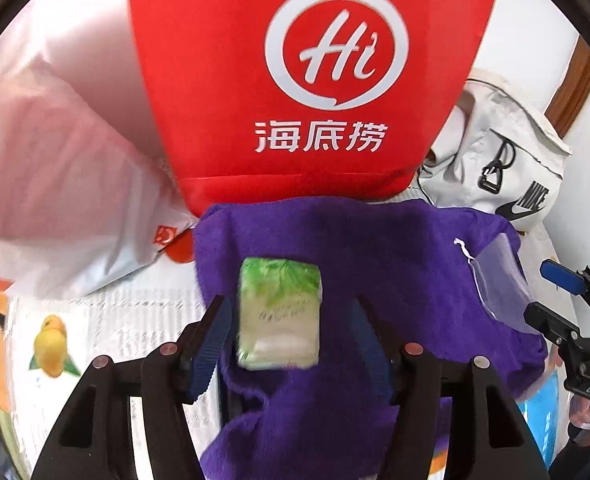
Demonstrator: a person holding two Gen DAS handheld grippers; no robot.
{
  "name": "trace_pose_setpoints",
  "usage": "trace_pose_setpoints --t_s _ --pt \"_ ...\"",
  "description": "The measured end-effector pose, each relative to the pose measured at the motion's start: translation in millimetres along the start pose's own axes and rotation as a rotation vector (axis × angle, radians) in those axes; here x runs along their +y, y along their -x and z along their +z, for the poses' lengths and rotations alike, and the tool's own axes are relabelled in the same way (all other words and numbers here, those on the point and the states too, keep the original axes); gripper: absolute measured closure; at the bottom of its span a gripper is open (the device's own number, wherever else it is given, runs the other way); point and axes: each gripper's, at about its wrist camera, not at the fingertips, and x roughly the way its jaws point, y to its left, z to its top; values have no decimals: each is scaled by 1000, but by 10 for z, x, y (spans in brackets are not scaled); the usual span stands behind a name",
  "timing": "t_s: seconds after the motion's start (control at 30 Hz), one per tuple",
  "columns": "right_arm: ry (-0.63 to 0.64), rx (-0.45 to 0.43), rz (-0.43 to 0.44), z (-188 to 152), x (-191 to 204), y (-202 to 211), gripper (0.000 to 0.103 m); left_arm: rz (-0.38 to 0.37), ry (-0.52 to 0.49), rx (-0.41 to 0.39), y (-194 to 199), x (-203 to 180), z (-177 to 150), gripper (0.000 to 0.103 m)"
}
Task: Organize soft objects
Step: 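Release the green package onto the towel with the left tool while the right releases the mesh bag, then grasp the yellow pouch with the left tool while the right tool grasps the thin black strap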
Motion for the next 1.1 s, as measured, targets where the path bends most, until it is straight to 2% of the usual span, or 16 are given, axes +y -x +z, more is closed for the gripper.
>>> trace_pose_setpoints --t_s 0.13,0.23,0.33,0.67,0.73,0.9,1.1 --pt "-8 -4 -5 -67 88 148 34 29 -30 -50 270 -16 -128 43" --pt "-4 -20 -41 -131 205 300 32 14 -28 -44 452 11 -272 43" --pt "-19 -38 -65 -223 314 499 25 35 -28 -34 569 -47 -426 43" --pt "-82 -66 -129 -633 546 1131 21 -21 20 -14 1087 -97 -1068 43" --pt "-86 -80 -108 -738 568 1263 21 -40 25 -32 1205 -133 -1231 43" --pt "-109 -128 -71 -1058 626 1637 21 -33 57 -65 1430 -189 -1602 43" --pt "-161 -154 -28 -1431 665 1952 21 -93 56 -75 1576 -285 -2022 43"
